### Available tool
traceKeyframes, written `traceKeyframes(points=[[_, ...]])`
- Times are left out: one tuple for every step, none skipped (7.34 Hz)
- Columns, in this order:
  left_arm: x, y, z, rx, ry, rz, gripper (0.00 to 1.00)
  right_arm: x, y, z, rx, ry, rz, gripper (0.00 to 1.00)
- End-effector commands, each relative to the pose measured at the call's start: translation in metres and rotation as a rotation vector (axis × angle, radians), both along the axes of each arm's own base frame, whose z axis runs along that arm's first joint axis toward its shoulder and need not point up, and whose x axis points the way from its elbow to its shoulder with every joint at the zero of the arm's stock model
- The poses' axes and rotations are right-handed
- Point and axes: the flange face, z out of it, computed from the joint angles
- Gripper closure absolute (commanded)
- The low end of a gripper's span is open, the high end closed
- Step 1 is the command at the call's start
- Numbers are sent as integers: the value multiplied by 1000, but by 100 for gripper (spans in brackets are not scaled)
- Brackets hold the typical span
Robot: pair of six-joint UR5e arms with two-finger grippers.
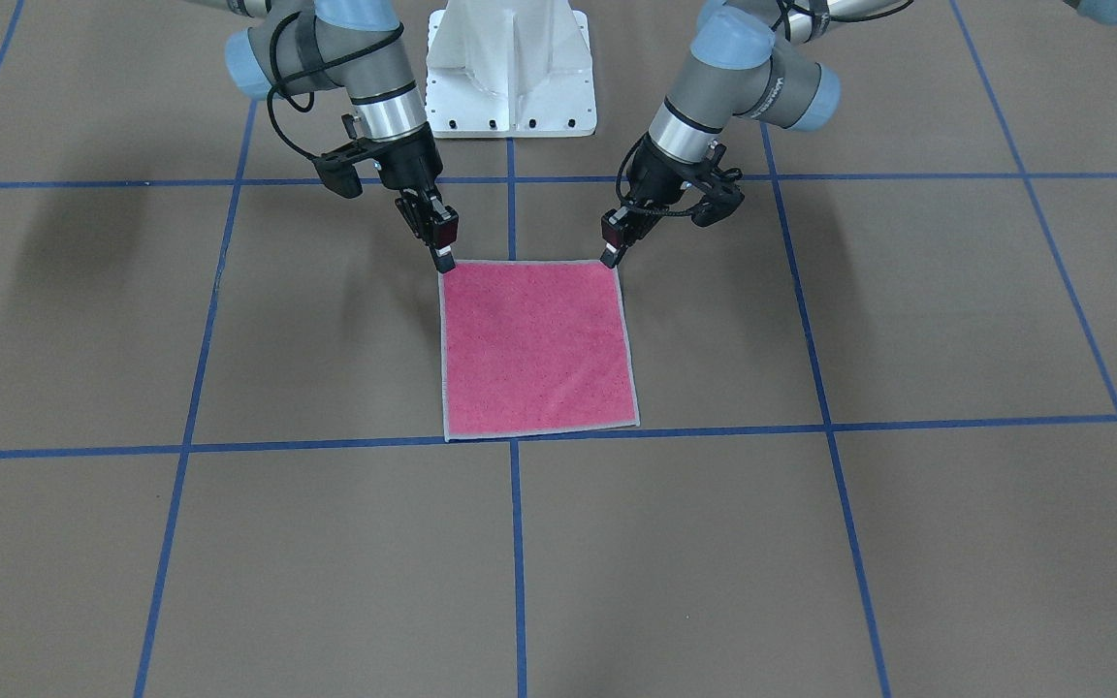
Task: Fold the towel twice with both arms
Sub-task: 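Lift the near edge with both grippers and fold it over the far edge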
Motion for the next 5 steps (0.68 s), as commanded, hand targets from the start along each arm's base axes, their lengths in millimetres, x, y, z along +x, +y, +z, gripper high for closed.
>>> traceKeyframes(points=[[-17, 8, -25, 18, 54, 8, 100, 28, 32, -27, 6, 1, -36, 100], [-33, 16, -40, 30, 89, 11, 100, 33, 45, -36, 17, -6, -45, 100], [-43, 20, -46, 36, 106, 14, 100, 44, 49, -44, 21, -28, -50, 100], [-34, 23, -44, 31, 94, 23, 100, 44, 50, -44, 23, -26, -52, 100], [-27, 23, -46, 23, 71, 29, 100, 37, 51, -42, 35, -9, -65, 100]])
